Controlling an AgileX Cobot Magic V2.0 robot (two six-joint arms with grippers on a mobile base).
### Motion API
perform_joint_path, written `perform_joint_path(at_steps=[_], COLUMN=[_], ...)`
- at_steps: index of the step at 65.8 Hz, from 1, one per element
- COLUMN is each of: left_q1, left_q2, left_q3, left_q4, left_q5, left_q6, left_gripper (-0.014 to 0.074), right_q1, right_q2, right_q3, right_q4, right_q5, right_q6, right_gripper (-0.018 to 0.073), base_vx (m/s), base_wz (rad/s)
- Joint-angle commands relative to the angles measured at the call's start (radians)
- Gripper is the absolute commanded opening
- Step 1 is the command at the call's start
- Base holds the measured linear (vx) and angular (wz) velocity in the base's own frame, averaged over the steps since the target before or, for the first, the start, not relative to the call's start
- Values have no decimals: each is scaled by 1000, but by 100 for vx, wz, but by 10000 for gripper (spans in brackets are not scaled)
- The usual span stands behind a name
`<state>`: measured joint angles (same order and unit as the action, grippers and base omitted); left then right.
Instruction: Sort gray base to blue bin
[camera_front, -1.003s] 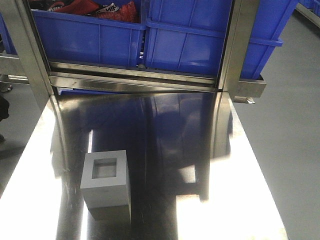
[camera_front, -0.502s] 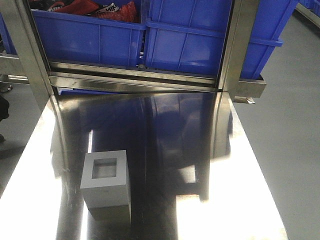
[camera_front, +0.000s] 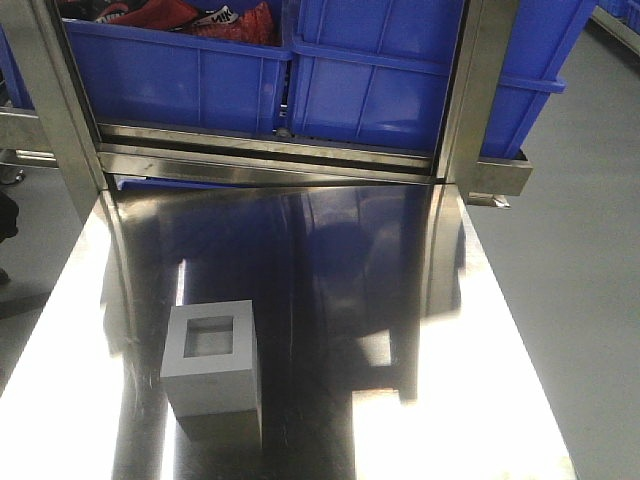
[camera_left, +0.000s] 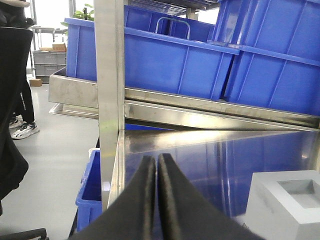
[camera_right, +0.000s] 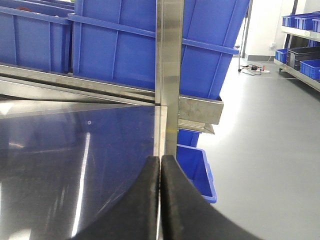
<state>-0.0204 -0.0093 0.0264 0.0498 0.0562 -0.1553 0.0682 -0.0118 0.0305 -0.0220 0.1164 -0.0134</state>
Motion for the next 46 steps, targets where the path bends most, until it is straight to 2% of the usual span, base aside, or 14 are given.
perform_joint_path(at_steps=[1,13,26,36,46], left_q1=[-5,-5,-5,-5,-5], left_q2=[-16,-15,20,152,324], left_q3=[29,17,-48,-138,-263], left_q4=[-2,-2,-39,-38,-38], left_q5=[-74,-68,-42,-25,77], left_q6=[-10,-10,-14,-14,-14], left_gripper=[-6,-6,-6,-6,-6], right_q1=[-5,-5,-5,-5,-5], right_q2=[-11,-11,-11,-11,-11], right_q3=[14,14,14,14,14], right_q4=[-11,-11,-11,-11,-11], right_q5=[-78,-78,-78,-78,-78], right_q6=[-5,-5,-5,-5,-5], right_gripper=[-9,-9,-9,-9,-9], base_vx=[0,0,0,0,0], base_wz=[0,0,0,0,0])
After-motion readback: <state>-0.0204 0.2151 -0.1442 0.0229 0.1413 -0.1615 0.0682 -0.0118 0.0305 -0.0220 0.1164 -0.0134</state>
